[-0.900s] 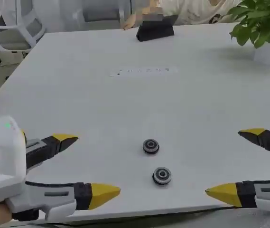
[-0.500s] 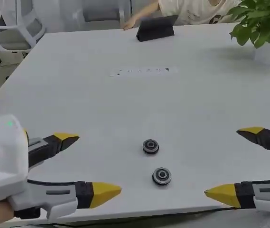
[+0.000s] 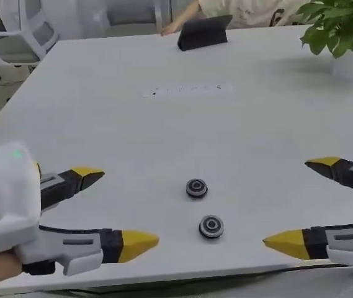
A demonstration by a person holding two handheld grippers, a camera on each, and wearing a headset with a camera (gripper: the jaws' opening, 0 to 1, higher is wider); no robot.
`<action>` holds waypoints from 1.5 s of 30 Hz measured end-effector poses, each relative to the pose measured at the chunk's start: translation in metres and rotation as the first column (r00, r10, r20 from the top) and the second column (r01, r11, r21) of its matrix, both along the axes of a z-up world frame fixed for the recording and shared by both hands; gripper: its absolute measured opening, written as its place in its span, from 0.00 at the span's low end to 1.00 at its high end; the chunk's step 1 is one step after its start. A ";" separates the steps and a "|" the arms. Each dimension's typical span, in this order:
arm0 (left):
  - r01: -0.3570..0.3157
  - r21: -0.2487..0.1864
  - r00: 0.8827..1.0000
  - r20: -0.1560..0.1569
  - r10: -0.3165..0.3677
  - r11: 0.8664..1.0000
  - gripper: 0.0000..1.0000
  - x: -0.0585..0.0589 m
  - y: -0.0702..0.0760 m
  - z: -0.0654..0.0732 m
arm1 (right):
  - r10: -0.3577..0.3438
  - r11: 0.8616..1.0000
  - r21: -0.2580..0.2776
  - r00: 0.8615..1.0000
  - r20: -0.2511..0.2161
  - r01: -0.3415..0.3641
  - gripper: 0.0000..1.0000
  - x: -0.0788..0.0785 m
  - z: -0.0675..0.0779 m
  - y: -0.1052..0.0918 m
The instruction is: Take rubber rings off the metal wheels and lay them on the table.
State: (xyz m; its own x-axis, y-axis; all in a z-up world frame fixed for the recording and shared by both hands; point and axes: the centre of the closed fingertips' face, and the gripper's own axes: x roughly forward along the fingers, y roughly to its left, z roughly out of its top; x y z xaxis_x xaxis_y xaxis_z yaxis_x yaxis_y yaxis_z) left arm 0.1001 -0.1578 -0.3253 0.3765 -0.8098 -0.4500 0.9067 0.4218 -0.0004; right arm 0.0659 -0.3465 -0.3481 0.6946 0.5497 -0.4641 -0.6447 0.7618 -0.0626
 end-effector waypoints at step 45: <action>0.082 0.066 0.997 0.002 -0.082 0.994 0.79 0.016 -0.028 -0.028 | 0.042 0.999 -0.002 0.999 -0.017 -0.042 0.91 0.024 -0.029 0.009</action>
